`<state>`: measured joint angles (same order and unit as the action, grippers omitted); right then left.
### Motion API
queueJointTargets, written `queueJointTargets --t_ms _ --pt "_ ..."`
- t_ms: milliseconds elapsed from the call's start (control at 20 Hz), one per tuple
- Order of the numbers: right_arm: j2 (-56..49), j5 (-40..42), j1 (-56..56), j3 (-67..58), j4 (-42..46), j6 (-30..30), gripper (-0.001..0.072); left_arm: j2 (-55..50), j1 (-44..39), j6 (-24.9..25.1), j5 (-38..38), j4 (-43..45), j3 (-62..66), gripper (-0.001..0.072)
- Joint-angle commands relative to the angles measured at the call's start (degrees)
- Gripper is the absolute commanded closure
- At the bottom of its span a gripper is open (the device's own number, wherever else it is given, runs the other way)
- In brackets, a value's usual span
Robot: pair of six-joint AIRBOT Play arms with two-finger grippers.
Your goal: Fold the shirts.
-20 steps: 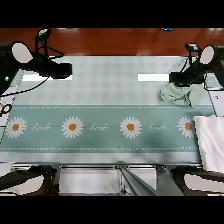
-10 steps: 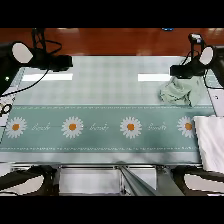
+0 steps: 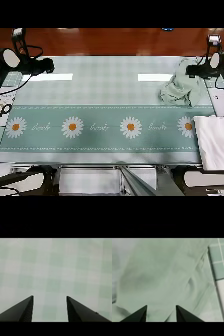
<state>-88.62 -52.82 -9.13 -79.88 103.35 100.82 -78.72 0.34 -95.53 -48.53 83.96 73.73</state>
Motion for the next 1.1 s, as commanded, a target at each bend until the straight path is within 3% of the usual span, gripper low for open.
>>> queueJointTargets --t_ms 0,150,250,350,400,550,750,900,1050 --pt "-6.6 -5.2 -5.4 0.0 -10.1 -3.3 0.0295 1.1 0.9 8.1 -0.2 -10.9 -5.4 0.02" --pt "-10.8 -2.0 -5.5 0.0 -11.1 -2.6 0.0296 1.1 -1.0 8.9 1.9 -11.8 -8.9 0.02" --pt "-12.5 -0.2 -5.5 -0.1 -13.8 -2.6 0.0337 1.1 -1.1 8.9 3.6 -12.0 -9.8 0.02" --pt "-13.3 0.4 -5.5 -0.1 -16.4 -3.4 0.0515 1.0 -1.0 8.9 3.8 -12.0 -9.8 0.0201" --pt "-13.3 0.3 -5.5 -0.6 -17.7 -5.4 0.0677 1.1 -0.9 9.0 3.8 -11.9 -9.7 0.02" --pt "-9.8 -3.1 -5.1 -5.4 -18.5 -12.6 0.0689 4.8 3.0 6.3 4.3 -12.0 -8.6 0.0201" --pt "1.9 -2.6 -5.0 -10.4 -19.9 -15.2 0.0689 15.5 9.9 6.6 2.7 -11.8 -8.9 0.0201" --pt "11.1 -1.1 -5.0 -10.6 -25.1 -17.5 0.0689 23.6 11.5 8.9 0.3 -11.8 -12.2 0.0201" --pt "19.9 -0.9 -2.8 -11.0 -25.9 -19.7 0.0689 31.9 10.3 12.4 3.9 -14.8 -20.9 0.0201"
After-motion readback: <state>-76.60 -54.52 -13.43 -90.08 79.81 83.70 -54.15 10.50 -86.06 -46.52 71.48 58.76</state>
